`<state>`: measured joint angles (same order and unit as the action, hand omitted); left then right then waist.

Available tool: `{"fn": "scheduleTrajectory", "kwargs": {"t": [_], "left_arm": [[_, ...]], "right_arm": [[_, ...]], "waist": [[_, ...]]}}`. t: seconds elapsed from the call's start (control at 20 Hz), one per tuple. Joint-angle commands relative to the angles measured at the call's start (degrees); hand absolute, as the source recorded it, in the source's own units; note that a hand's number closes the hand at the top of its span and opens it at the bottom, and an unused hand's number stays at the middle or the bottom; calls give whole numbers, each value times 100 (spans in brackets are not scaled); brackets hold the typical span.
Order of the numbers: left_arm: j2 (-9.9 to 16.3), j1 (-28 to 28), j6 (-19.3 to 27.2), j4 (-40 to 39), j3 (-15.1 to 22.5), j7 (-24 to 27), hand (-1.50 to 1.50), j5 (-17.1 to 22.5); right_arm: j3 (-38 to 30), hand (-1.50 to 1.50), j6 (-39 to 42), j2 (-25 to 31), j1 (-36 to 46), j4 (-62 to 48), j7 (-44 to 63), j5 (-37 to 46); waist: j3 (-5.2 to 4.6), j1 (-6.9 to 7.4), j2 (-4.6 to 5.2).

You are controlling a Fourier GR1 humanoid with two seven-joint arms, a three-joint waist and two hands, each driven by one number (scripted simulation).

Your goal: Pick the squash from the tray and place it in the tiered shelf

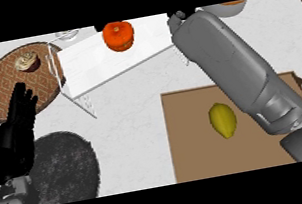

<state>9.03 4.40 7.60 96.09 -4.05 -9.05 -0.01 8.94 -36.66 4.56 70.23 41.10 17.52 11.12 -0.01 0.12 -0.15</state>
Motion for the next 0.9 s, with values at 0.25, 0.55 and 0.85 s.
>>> {"fn": "scheduleTrajectory", "kwargs": {"t": [0.25, 0.55, 0.85], "left_arm": [[-1, -18, 150, 375, -105, -335, 0, -9], [0, -372, -93, -12, -169, 318, 0, 42], [-43, 247, -50, -365, -170, 188, 0, -26]], "right_arm": [[-371, -150, 624, 1309, -1151, 1781, 1020, -268], [-667, -150, 1519, 2160, -2474, 3509, 1277, -743], [-1043, -150, 2108, 2296, -3484, 4278, 819, -1087]], "waist": [[8, -207, -60], [1, -150, -28], [1, -68, 8]]}}
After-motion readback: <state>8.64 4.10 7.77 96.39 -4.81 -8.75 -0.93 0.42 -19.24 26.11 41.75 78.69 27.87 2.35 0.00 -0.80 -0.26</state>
